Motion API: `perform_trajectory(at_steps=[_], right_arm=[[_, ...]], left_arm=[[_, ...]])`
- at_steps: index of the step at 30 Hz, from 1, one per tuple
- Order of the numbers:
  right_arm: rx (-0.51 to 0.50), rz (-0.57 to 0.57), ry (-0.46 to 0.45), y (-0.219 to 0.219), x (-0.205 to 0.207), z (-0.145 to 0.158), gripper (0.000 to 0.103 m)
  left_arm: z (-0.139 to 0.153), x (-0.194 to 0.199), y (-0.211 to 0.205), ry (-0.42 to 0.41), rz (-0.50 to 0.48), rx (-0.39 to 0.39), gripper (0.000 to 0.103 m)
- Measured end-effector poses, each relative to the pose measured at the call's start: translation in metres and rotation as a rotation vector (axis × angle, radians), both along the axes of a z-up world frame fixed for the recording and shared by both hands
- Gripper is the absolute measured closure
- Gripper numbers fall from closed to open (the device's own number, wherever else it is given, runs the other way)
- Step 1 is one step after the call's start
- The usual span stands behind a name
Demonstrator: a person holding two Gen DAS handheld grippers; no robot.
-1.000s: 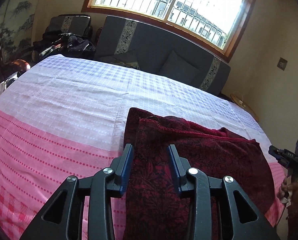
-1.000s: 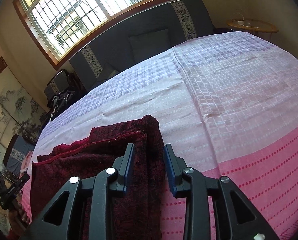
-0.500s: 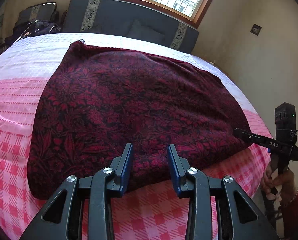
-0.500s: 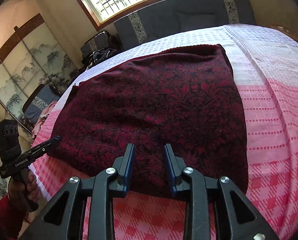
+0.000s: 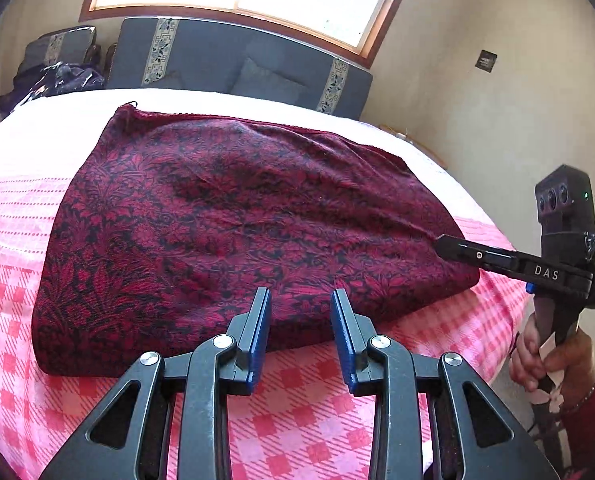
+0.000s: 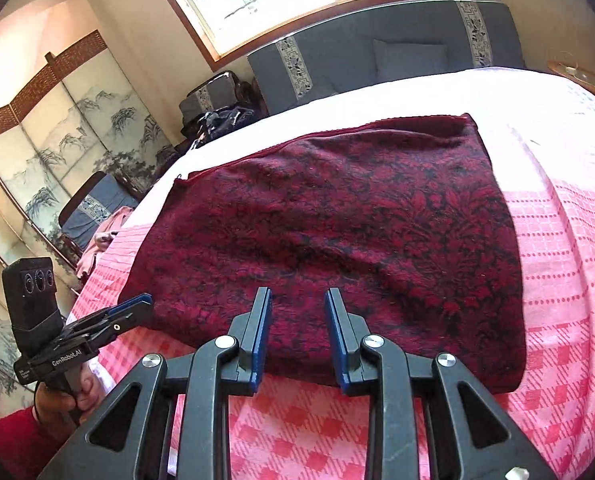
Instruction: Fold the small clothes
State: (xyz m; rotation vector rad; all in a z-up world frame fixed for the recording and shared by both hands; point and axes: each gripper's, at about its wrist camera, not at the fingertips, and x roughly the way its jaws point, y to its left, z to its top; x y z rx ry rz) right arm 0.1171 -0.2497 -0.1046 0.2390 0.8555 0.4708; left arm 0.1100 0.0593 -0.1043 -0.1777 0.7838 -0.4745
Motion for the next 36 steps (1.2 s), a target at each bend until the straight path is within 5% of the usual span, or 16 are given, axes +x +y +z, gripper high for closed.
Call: perform_trajectory(at_steps=[10,16,21,26,30,33,36], right_arm=[[-0.090,0.061,0.056,0.043,-0.001,-0.033,0.076],[0.040,0.017,0.048,0.002,0.008,-0.011,0.077],[0.015,-0.107,-0.012,-0.054,0.050,0.019,0.076],[0.020,-0.194,0.003,-0.093,0.116,0.022,0.076],[-0.061,-0.211,0.041,-0.097,0.158,0.007,0.076],[-0.161,-0.214,0.162,-0.092,0.176,-0.026,0.079],[-0.149,-0.224,0.122,-0.095,0.170,-0.030,0.080]], left_arm=[[-0.020,0.005,-0.006,0.078,0.002,0.013,0.071],[-0.001,-0.001,0.002,0.030,-0.002,0.021,0.071],[0.017,0.011,0.038,-0.039,0.113,0.038,0.068],[-0.007,0.036,0.082,0.071,0.216,-0.022,0.068],[-0.016,0.037,0.088,0.078,0.224,-0.033,0.068],[-0.019,0.036,0.082,0.065,0.216,0.011,0.068],[-0.021,0.036,0.079,0.068,0.214,0.016,0.068]])
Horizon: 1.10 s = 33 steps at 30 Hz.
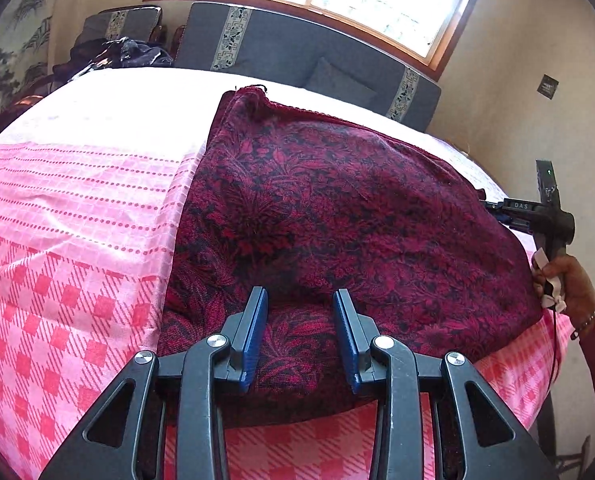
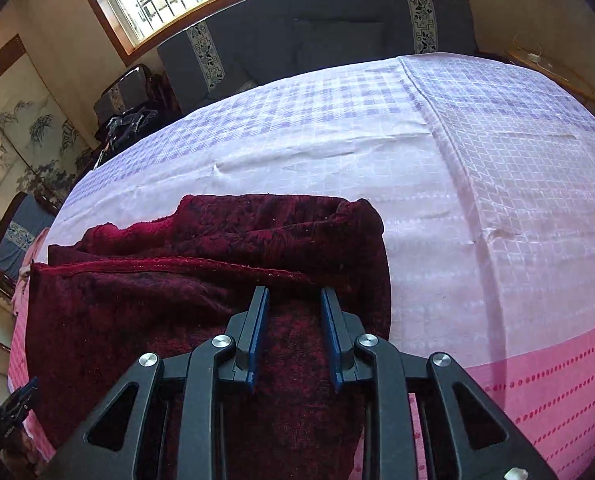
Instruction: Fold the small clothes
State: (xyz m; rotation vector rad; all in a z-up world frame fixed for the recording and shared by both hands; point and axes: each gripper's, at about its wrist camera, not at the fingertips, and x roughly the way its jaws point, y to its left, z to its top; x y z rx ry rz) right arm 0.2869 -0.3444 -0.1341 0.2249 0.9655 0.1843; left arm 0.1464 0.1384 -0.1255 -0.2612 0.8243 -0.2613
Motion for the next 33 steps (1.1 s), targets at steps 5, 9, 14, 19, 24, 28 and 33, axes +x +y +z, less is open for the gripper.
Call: perform_trajectory(at_steps=[5,9,14,19,24,28,33], right_arm=[[0.017,-0.030,-0.033,-0.005,-0.008,0.017,0.077],[-0.003,-0.034,-0.149,0.004,-0.055,0.046,0.074],[-0.154,0.005,-0.213,0.030,-0.114,0.045,0.063],[-0.237,0.026,-0.116,0.040,-0.116,0.005,0.063],[-0.268,0.027,-0.136,0.045,-0.115,0.005,0.056],[-0.255,0.012,-0.185,0.042,-0.123,0.011,0.050],[-0.237,-0.004,-0.199,0.038,-0.124,0.014,0.049]], left_arm=[[0.000,-0.001,0.006,0.000,-0.004,-0.051,0.068],[0.012,-0.009,0.015,-0.046,0.006,-0.082,0.068],[0.006,-0.009,0.021,-0.010,0.014,-0.053,0.067],[-0.002,-0.009,0.023,0.010,0.017,-0.062,0.068],[0.006,-0.013,0.016,-0.007,0.007,0.001,0.068],[0.021,-0.020,0.009,-0.066,0.012,0.089,0.067],[0.033,-0.021,0.004,-0.115,0.023,0.202,0.057]])
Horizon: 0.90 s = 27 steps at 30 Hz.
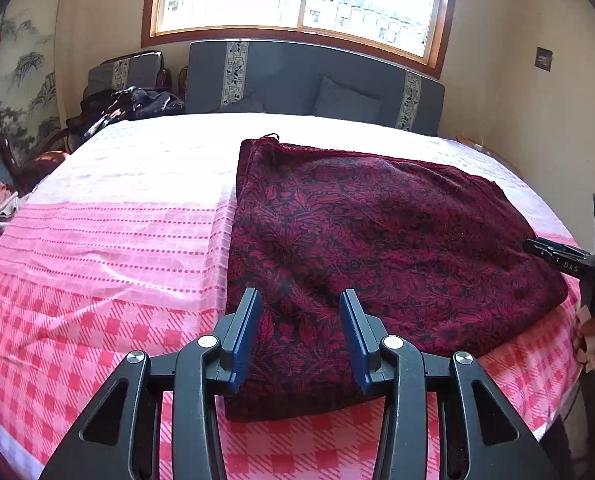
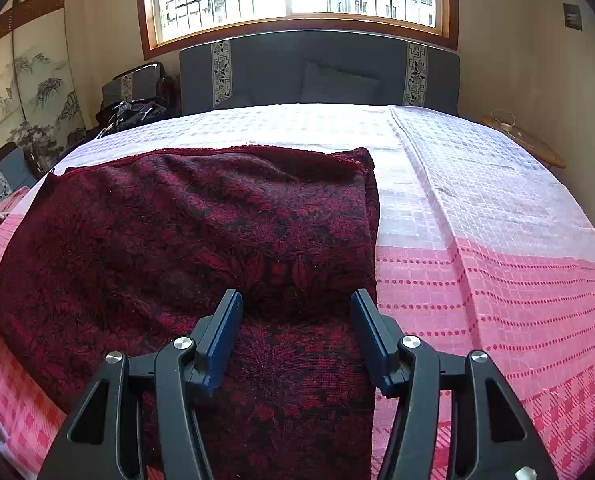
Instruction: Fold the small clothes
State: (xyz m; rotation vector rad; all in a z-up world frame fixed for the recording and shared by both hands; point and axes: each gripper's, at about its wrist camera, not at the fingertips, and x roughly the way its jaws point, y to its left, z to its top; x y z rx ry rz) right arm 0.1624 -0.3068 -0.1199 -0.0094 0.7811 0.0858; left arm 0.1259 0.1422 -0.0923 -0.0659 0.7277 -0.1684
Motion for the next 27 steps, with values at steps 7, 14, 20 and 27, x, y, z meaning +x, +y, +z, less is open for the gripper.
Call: perform_trajectory(at_steps=[7,14,20,27], right_arm=[[-0.028,0.012,0.006,0.006,-0.001,0.000,0.037],[-0.023,0.008,0.001,0.004,-0.001,0.000,0.030],[-0.009,-0.021,0.007,-0.004,-0.001,-0.001,0.017],[-0.003,-0.021,0.009,-0.004,0.000,-0.001,0.017]], left_arm=[[0.008,0.006,0.003,-0.045,0.010,0.087,0.049],[0.005,0.019,0.004,-0.049,-0.002,0.154,0.044],[-0.007,0.048,0.027,0.027,-0.097,0.033,0.035],[-0.027,0.097,0.059,0.154,-0.229,-0.142,0.036]])
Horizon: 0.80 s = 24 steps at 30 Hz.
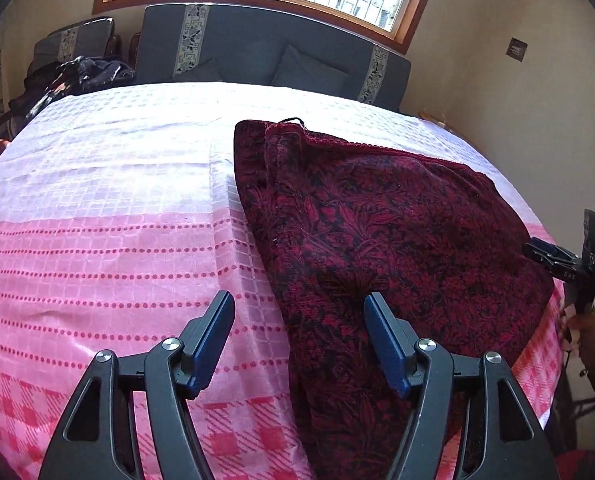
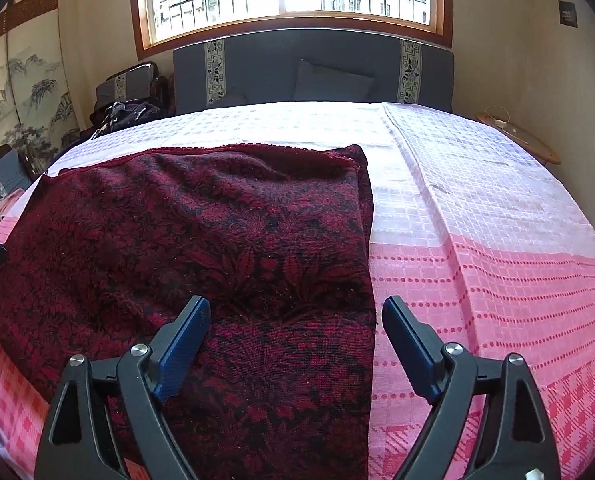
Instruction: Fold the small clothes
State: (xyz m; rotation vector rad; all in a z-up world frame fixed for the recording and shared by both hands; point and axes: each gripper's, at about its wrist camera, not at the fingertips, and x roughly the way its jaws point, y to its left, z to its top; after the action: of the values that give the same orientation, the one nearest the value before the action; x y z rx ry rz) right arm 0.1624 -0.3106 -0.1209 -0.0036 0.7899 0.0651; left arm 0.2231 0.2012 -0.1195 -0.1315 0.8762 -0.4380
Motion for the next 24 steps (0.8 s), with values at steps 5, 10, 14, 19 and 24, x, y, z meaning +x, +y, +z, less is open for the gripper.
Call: perform_trajectory(at_steps=[5,10,14,19,24], right_arm=[[-0.002,-0.001,0.006,0.002,0.000,-0.001,0.016],[-0.006,-0.006,0.015,0.003,0.002,-0.004,0.014],[-0.011,-0.010,0.022,0.003,0.005,-0.005,0.012],[-0.012,-0.015,0.028,0.005,0.008,-0.006,0.011],[-0.011,-0.017,0.034,0.004,0.010,-0.007,0.009]], left_arm=[[-0.011,0.031,0.009,0.087,-0.080,-0.138,0.036],[-0.015,0.061,0.019,0.122,-0.134,-0.254,0.036],[-0.018,0.082,0.020,0.154,-0.208,-0.313,0.036],[-0.022,0.101,0.028,0.215,-0.214,-0.391,0.049],[-0.025,0.098,0.031,0.251,-0.173,-0.411,0.056]])
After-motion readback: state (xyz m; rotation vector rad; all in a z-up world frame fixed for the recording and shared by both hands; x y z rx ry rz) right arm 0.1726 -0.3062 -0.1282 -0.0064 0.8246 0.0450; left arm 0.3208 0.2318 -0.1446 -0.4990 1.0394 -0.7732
